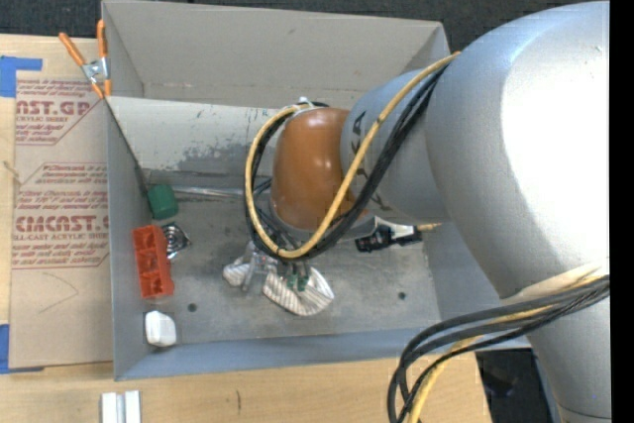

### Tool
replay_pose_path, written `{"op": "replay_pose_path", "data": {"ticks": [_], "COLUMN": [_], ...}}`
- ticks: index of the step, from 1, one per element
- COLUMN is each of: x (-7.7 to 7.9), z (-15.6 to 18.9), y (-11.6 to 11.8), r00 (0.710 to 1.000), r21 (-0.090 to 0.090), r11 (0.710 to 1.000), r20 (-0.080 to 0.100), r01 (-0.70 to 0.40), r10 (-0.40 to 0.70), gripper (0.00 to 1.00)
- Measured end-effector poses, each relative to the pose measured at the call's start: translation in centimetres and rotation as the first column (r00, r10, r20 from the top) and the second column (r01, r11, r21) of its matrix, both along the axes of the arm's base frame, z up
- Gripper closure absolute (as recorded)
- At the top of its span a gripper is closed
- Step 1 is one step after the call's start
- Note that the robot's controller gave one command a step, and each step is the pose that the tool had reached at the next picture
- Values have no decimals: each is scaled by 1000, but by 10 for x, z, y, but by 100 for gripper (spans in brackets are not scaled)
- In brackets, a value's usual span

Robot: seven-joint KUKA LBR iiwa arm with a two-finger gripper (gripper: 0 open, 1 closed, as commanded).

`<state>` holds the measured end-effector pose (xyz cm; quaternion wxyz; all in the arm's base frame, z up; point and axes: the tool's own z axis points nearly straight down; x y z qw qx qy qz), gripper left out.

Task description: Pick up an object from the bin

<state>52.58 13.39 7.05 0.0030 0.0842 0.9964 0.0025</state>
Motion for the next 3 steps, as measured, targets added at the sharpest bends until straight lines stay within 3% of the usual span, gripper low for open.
{"op": "replay_pose_path", "data": {"ticks": [1, 2, 3], "x": [0, 4, 8], "z": [0, 23, 97], "y": [0, -7, -11], "r00": [1000, 1000, 1000], "r21": [0, 0, 2], "r11": [1000, 1000, 1000], "r20": [0, -3, 1], "r01": [0, 8, 11], "r10": [0, -8, -11], "gripper": [100, 100, 100]}}
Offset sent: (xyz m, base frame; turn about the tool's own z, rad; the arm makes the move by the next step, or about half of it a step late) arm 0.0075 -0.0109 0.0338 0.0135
